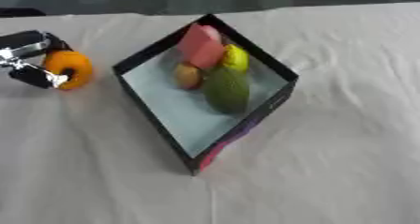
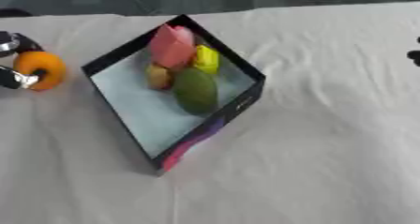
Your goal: Pick up objects on the table and place them in the box.
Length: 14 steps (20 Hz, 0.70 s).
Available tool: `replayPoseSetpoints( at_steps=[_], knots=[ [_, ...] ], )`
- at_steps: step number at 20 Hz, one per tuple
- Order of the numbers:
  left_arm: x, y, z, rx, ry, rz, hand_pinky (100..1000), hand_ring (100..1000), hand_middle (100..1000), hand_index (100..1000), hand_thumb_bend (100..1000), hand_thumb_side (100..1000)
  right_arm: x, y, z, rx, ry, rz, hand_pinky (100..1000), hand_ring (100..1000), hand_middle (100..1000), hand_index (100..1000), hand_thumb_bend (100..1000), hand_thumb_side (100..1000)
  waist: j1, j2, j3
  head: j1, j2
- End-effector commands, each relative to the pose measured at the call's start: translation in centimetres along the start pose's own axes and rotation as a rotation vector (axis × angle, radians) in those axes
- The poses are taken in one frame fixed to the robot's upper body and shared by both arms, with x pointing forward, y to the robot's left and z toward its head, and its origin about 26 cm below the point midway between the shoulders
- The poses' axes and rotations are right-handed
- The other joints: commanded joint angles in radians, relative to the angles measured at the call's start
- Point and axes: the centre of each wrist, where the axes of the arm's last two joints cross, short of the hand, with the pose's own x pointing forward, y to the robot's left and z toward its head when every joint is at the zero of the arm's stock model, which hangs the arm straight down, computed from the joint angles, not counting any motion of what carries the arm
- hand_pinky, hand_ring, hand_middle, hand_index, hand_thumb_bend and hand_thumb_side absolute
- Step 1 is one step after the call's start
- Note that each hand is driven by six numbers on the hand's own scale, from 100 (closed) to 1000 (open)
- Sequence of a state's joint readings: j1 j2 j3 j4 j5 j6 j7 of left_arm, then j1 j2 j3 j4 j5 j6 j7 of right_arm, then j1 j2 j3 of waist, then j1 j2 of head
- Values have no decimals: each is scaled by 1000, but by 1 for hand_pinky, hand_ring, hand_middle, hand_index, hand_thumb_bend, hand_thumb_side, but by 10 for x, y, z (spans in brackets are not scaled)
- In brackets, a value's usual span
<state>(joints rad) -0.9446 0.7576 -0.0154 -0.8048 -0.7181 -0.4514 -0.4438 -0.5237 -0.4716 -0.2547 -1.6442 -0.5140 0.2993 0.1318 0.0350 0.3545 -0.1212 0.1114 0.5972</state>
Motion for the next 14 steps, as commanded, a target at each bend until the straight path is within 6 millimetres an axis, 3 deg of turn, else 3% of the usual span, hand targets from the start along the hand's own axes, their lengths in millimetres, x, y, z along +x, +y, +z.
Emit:
replayPoseSetpoints(
  at_steps=[1, 4, 8, 14],
  knots=[
    [4, 25, 5, 52, -29, -23, 611, 565, 477, 635, 100, 236, 9, -3, 0, -1, -17, 21, 956, 677, 676, 845, 100, 725, 8, -28, 3, -6, 7],
    [14, 37, 5, 105, -98, -46, 560, 508, 437, 588, 136, 207, 8, -4, 0, -2, -15, 17, 956, 677, 676, 846, 100, 719, 6, -39, 6, -14, 19],
    [28, 51, 7, 149, -190, -66, 538, 488, 420, 568, 136, 196, 8, -5, 1, 0, -13, 12, 957, 677, 676, 846, 100, 713, 4, -52, 11, -34, 38],
    [52, 73, 10, 200, -314, -98, 505, 462, 396, 538, 228, 170, 7, -7, 3, -3, -9, 8, 958, 678, 677, 847, 100, 710, 4, -66, 19, -49, 51]
  ],
)
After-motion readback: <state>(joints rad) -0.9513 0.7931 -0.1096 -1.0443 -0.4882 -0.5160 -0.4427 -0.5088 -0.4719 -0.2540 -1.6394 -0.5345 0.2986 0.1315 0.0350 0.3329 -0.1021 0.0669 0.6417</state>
